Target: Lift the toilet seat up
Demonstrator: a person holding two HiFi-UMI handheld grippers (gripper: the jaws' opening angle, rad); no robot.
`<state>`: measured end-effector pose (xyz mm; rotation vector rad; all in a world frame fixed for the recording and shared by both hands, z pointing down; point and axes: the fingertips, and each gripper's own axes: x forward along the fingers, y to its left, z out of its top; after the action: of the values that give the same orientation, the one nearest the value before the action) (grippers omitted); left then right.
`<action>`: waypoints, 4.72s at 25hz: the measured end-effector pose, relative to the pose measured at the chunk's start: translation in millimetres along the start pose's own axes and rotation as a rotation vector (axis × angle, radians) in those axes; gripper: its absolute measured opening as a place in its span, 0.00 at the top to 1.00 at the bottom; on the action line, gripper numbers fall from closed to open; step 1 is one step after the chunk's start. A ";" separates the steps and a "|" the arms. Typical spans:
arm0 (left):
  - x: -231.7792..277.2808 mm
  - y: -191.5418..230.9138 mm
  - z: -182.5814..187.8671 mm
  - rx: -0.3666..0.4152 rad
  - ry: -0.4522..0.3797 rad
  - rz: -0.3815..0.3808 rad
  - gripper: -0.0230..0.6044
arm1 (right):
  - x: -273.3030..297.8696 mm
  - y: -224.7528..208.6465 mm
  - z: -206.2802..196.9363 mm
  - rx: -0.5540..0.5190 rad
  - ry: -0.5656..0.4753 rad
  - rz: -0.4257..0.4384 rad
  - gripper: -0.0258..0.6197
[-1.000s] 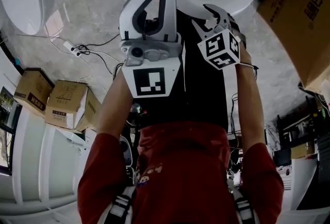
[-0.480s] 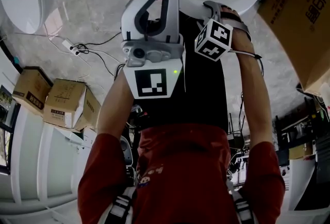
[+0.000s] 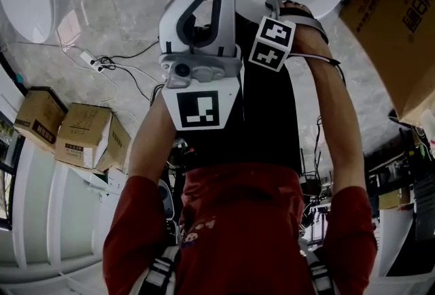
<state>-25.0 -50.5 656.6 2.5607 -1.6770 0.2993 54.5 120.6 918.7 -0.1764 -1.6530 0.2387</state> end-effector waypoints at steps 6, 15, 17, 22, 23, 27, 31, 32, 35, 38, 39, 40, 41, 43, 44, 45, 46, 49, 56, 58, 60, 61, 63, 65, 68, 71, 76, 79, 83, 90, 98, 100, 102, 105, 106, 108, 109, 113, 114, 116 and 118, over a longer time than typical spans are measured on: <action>-0.8 1.4 1.4 -0.001 -0.002 0.009 0.95 | 8.6 1.5 -1.8 -0.067 0.034 0.017 0.55; -0.6 2.5 1.0 0.002 0.005 0.012 0.95 | 17.2 2.1 -1.3 -0.088 0.043 0.024 0.54; -0.6 1.6 1.6 0.003 0.003 0.012 0.95 | 19.6 2.3 -1.8 -0.069 0.021 0.024 0.54; -3.8 5.7 0.5 0.010 0.008 0.013 0.95 | 19.4 2.5 1.0 -0.061 0.015 0.022 0.54; -4.9 7.2 0.6 0.010 0.009 0.015 0.95 | 19.1 2.8 2.4 -0.062 0.013 0.021 0.54; -4.5 8.9 1.7 0.009 0.008 0.021 0.95 | 19.1 1.9 2.5 -0.059 0.008 0.015 0.54; -5.4 11.8 5.4 0.014 0.006 0.024 0.95 | 14.9 2.8 4.3 -0.057 0.004 0.014 0.54; -5.5 12.2 6.4 0.015 0.006 0.025 0.95 | 13.1 3.5 4.4 -0.056 0.003 0.015 0.54; -4.9 12.9 11.1 0.017 0.003 0.027 0.95 | 6.3 5.3 4.6 -0.054 -0.001 0.023 0.54; -4.3 13.6 18.1 0.020 -0.003 0.030 0.95 | -2.4 7.9 6.0 -0.051 -0.008 0.028 0.54; -4.4 13.8 20.9 0.022 -0.005 0.031 0.95 | -5.4 8.8 6.5 -0.050 -0.010 0.029 0.54; -4.7 14.5 24.0 0.025 -0.007 0.031 0.95 | -8.3 9.8 6.9 -0.049 -0.012 0.029 0.54; -5.0 15.6 27.3 0.027 -0.010 0.032 0.95 | -11.2 10.8 7.5 -0.049 -0.012 0.030 0.54; -5.3 18.7 33.7 0.029 -0.016 0.036 0.95 | -17.0 11.9 8.7 -0.047 -0.014 0.032 0.54; -5.4 19.9 36.4 0.028 -0.018 0.038 0.95 | -19.7 12.2 9.2 -0.046 -0.017 0.033 0.54; -5.5 20.5 38.9 0.028 -0.020 0.041 0.95 | -22.1 12.6 9.4 -0.045 -0.019 0.034 0.54; -5.7 20.5 41.4 0.028 -0.022 0.043 0.95 | -24.6 13.2 9.4 -0.045 -0.022 0.035 0.54; -6.9 20.4 50.4 0.029 -0.029 0.044 0.95 | -33.4 15.5 8.8 -0.043 -0.025 0.037 0.54; -12.5 22.2 71.3 0.024 -0.050 0.050 0.95 | -57.7 20.0 13.0 -0.038 -0.032 0.033 0.54; -12.8 20.9 76.2 0.019 -0.055 0.055 0.95 | -64.5 20.0 12.5 -0.036 -0.035 0.028 0.54; -14.0 20.1 82.3 0.016 -0.059 0.060 0.95 | -71.4 20.5 11.5 -0.034 -0.036 0.023 0.54; -15.1 20.5 85.8 0.016 -0.062 0.062 0.95 | -74.9 20.6 11.5 -0.032 -0.036 0.021 0.54; -18.0 22.8 93.1 0.018 -0.067 0.068 0.95 | -82.4 21.4 12.8 -0.030 -0.037 0.018 0.54; -21.6 25.7 100.3 0.020 -0.069 0.074 0.95 | -90.7 22.4 14.7 -0.029 -0.038 0.013 0.54; -25.7 28.3 112.2 0.022 -0.080 0.084 0.95 | -103.3 22.6 15.5 -0.028 -0.039 0.000 0.54; -29.1 28.9 123.7 0.025 -0.088 0.090 0.95 | -115.9 21.1 15.2 -0.025 -0.042 -0.016 0.54; -35.9 30.1 142.7 0.028 -0.099 0.099 0.95 | -137.8 14.0 15.5 -0.023 -0.043 -0.055 0.54; -44.0 29.6 151.5 0.031 -0.096 0.101 0.95 | -149.3 13.8 16.4 -0.023 -0.043 -0.078 0.54; -52.2 30.8 163.6 0.031 -0.102 0.107 0.95 | -163.2 10.7 18.3 -0.023 -0.046 -0.109 0.54; -61.4 28.3 183.3 0.035 -0.110 0.108 0.95 | -190.8 1.5 20.9 -0.016 -0.076 -0.148 0.55; -69.9 24.7 199.2 0.012 -0.117 0.109 0.95 | -220.7 -5.7 25.2 -0.006 -0.114 -0.148 0.56; -68.8 23.6 204.6 0.019 -0.125 0.105 0.95 | -228.6 -8.9 26.2 -0.004 -0.123 -0.151 0.57; -68.4 22.6 208.9 0.026 -0.127 0.100 0.95 | -235.3 -10.8 26.9 0.000 -0.127 -0.162 0.57; -66.8 21.2 216.1 0.041 -0.126 0.091 0.95 | -242.3 -12.7 26.3 0.005 -0.126 -0.186 0.58; -66.0 21.2 219.6 0.041 -0.131 0.091 0.95 | -244.1 -13.3 25.7 0.006 -0.123 -0.192 0.59; -64.0 22.1 226.3 0.041 -0.144 0.090 0.95 | -249.2 -16.1 25.1 0.009 -0.117 -0.205 0.59; -62.9 22.7 228.9 0.045 -0.147 0.089 0.95 | -252.8 -18.3 25.0 0.011 -0.115 -0.216 0.60; -60.6 24.1 236.7 0.041 -0.156 0.091 0.95 | -270.3 -27.2 25.3 0.015 -0.116 -0.269 0.62; -60.2 24.2 239.1 0.036 -0.162 0.092 0.95 | -274.8 -29.1 25.4 0.014 -0.115 -0.281 0.62; -58.5 24.2 244.2 0.023 -0.178 0.095 0.95 | -283.0 -33.2 24.8 0.009 -0.109 -0.302 0.63; -56.5 24.5 248.6 0.020 -0.185 0.096 0.95 | -290.8 -37.2 24.5 0.004 -0.105 -0.322 0.64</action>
<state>-37.9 -49.5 400.8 2.5977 -1.8713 0.0856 59.0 9.0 646.5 0.1077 -1.7571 0.0070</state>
